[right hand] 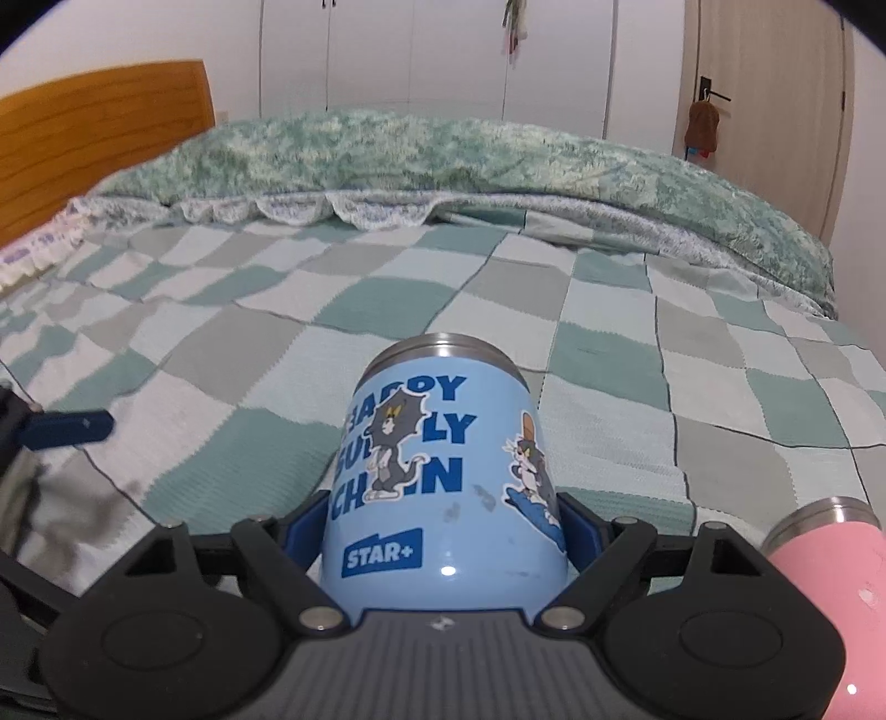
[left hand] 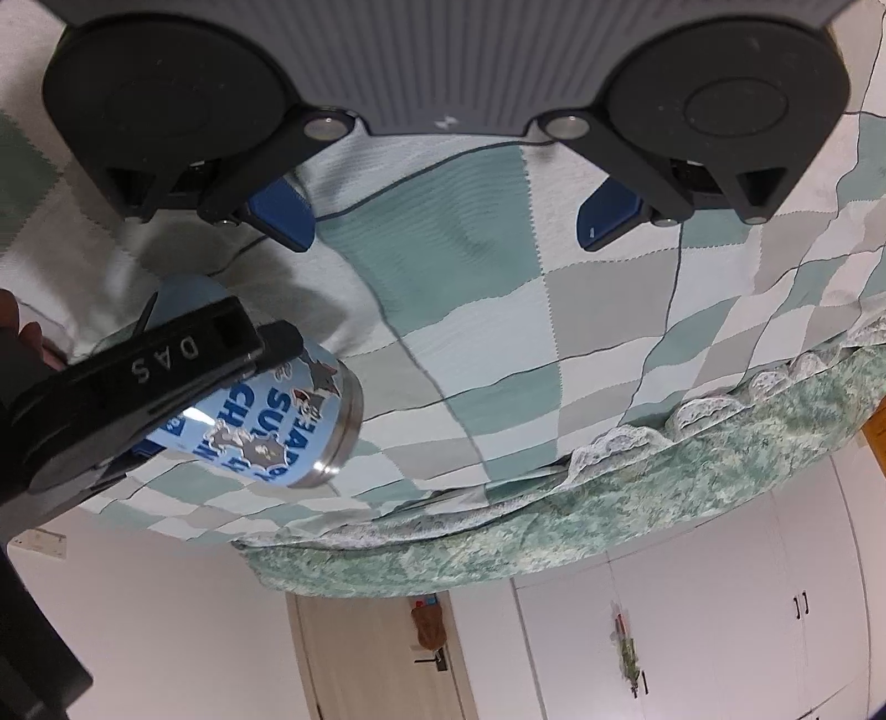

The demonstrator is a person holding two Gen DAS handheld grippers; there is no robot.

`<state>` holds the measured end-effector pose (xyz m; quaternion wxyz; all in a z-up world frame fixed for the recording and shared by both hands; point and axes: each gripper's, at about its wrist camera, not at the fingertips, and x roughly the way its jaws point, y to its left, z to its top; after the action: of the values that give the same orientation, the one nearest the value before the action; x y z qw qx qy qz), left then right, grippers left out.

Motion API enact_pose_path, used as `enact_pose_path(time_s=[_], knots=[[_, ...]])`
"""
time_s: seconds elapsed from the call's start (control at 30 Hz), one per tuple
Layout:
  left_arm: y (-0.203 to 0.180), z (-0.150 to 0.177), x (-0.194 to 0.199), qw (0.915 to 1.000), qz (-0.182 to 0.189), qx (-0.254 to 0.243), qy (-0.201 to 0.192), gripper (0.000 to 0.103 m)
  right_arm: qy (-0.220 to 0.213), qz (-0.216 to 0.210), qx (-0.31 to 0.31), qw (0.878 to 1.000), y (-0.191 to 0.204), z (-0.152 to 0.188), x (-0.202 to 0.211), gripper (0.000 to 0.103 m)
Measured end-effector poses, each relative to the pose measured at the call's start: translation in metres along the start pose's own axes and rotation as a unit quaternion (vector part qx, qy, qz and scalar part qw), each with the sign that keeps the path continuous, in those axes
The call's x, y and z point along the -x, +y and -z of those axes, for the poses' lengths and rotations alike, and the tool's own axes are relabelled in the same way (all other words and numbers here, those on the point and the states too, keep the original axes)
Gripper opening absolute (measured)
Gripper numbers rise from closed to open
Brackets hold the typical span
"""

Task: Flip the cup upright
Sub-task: 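Close the right gripper around the light-blue cup's body, then lift the light-blue cup with the right gripper and rotate it rim-up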

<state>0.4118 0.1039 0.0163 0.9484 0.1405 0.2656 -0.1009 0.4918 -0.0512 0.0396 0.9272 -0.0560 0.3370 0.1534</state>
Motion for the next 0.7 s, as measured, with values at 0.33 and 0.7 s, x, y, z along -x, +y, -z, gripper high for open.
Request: enact_pose_path(time_s=[0.33, 0.7], knots=[[-0.018, 0.001, 0.094, 0.9985, 0.014, -0.003, -0.053, 0.103, -0.021, -0.017, -0.05, 0.998, 0.006, 0.02, 0.108, 0.083], [-0.025, 0.058, 0.217, 0.9979, -0.038, 0.051, -0.012, 0.103, -0.001, -0.06, -0.114, 0.992, 0.033, 0.102, 0.208, 0.083]])
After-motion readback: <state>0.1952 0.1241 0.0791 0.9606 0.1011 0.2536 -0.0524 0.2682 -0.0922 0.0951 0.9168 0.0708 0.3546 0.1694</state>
